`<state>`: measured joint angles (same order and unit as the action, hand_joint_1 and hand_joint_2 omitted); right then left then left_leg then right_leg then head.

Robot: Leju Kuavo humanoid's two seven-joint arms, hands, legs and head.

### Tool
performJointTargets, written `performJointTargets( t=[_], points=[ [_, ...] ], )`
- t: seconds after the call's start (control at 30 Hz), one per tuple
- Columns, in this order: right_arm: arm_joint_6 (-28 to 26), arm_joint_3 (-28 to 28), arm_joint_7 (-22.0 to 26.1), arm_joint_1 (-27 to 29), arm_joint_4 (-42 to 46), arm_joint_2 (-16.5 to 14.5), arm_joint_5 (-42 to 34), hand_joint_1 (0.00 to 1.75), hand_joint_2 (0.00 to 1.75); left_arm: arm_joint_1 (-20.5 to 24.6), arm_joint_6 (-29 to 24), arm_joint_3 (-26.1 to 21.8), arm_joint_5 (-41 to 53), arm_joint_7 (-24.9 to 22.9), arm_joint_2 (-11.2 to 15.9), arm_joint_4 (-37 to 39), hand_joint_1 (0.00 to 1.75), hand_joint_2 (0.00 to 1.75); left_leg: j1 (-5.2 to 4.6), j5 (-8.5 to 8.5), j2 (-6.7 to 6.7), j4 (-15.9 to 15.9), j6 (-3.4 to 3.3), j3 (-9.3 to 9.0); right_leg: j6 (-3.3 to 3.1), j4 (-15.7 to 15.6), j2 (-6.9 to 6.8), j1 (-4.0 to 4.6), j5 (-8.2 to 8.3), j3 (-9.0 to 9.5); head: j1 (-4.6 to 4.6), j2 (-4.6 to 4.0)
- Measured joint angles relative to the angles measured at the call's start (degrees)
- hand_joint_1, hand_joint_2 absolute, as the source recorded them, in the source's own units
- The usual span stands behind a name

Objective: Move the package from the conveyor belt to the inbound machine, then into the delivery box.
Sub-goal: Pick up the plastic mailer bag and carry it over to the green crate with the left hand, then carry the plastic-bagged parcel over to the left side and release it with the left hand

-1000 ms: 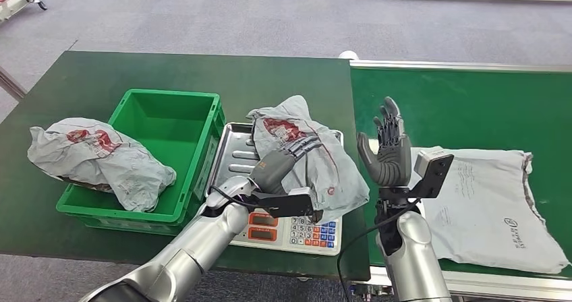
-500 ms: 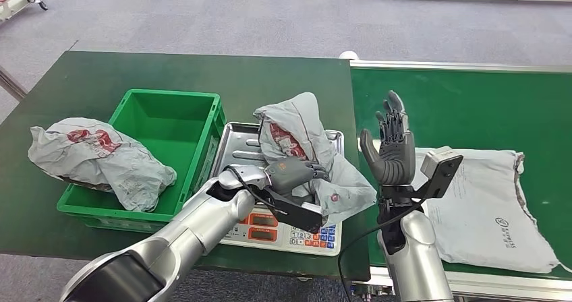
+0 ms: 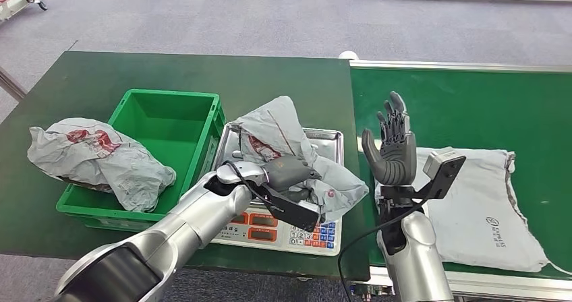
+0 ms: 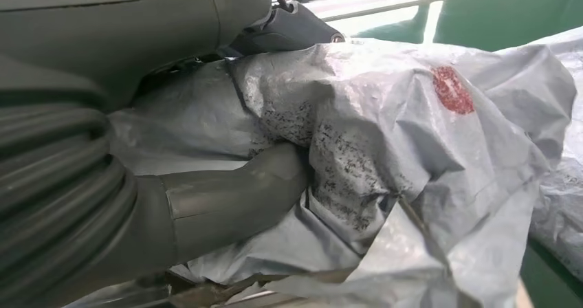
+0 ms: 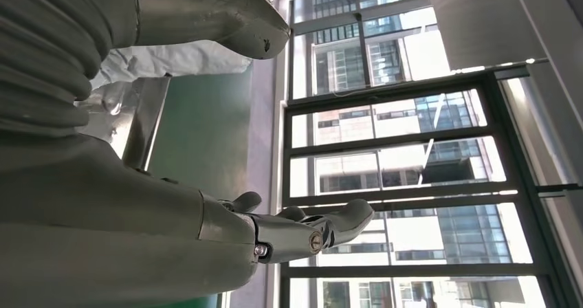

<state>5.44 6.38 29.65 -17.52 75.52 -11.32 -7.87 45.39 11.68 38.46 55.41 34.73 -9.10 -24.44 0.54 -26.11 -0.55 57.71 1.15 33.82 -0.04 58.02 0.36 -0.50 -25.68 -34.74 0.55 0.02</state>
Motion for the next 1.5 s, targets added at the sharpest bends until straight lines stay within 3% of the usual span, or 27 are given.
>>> performJointTargets(
  t=[0.3, 0.93, 1.27, 1.37, 1.5],
  points=[
    [-0.3, 0.0, 0.0, 0.8, 0.3, 0.0, -0.6, 0.00, 1.75, 2.0, -1.4, 0.9, -0.9, -1.1, 2.9, -2.1, 1.75, 1.75, 0.01, 0.05, 0.00, 0.0, 0.05, 0.00, -0.03, 0.0, 0.01, 0.01, 0.02, -0.01, 0.00, 0.00],
    [-0.2, 0.0, 0.1, 1.4, 0.6, 0.0, -1.0, 0.00, 1.75, 2.8, -2.8, 1.0, -1.0, -2.6, 4.8, -4.9, 1.75, 1.75, 0.01, 0.07, 0.01, 0.0, 0.06, 0.00, -0.05, 0.0, 0.01, 0.02, 0.04, -0.02, -0.01, 0.00],
    [0.9, -1.1, 0.6, 6.2, 4.1, 0.0, -1.1, 0.00, 1.75, 10.2, 1.9, 1.1, -2.8, -10.9, 15.9, -26.1, 1.75, 1.75, 0.02, 0.07, 0.01, 0.0, 0.07, 0.03, -0.07, 0.1, 0.01, 0.03, 0.03, -0.05, -0.01, 0.00],
    [0.4, -2.4, 0.6, 8.8, 6.7, 0.0, -0.8, 0.00, 1.75, 7.2, -3.9, -1.0, -0.9, -16.2, 20.9, -31.3, 1.75, 1.75, -0.02, -0.02, 0.22, -0.2, 0.14, -0.19, -0.12, 0.1, 0.24, -0.07, -0.02, 0.05, -0.02, 0.00],
    [1.5, -5.1, 0.6, 13.4, 10.3, 0.0, -0.4, 0.00, 1.75, -3.0, -13.2, -10.1, 3.3, -15.9, 27.4, -35.7, 1.75, 1.75, -0.06, -0.18, 0.72, -0.3, 0.27, -0.50, -0.26, 0.1, 0.74, -0.13, -0.11, 0.05, 0.02, 0.00]
  ],
)
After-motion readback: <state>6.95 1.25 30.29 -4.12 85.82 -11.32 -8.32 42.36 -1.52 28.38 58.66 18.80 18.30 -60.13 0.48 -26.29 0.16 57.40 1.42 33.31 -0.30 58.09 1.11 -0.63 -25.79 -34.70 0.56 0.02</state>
